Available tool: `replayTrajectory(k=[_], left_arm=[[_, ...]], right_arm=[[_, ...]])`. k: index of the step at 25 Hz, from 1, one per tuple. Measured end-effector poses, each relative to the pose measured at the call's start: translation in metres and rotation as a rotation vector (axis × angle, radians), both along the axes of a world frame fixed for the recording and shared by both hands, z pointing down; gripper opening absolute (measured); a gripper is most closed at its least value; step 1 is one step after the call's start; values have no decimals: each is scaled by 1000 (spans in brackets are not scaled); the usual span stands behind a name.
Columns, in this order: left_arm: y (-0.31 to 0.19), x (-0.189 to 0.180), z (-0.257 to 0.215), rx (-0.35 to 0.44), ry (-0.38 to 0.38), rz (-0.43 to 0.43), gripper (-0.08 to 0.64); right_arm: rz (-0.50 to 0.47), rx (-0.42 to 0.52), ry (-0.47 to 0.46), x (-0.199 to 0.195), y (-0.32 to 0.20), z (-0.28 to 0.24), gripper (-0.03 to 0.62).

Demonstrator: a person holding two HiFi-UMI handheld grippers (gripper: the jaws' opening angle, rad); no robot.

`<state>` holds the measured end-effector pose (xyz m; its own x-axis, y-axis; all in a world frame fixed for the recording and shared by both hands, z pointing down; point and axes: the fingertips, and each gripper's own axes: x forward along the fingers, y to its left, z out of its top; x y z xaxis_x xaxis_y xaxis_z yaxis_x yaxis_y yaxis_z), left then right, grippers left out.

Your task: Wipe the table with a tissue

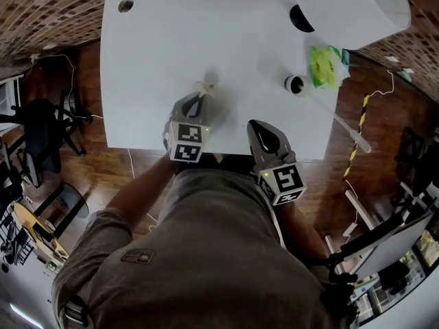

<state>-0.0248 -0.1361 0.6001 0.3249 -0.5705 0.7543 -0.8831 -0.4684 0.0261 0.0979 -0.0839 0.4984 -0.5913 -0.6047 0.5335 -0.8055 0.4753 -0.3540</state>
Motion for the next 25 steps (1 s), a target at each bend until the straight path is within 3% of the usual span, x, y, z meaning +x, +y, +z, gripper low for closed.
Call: replayTrajectory(k=[14, 25], left_arm=[[-10, 7, 21, -55, -39, 33, 20], [-6, 76, 21, -76, 19, 184, 20]], right_arm=[[73, -12, -13, 18, -6, 5, 12], [118, -15, 4, 36, -2, 2, 12]])
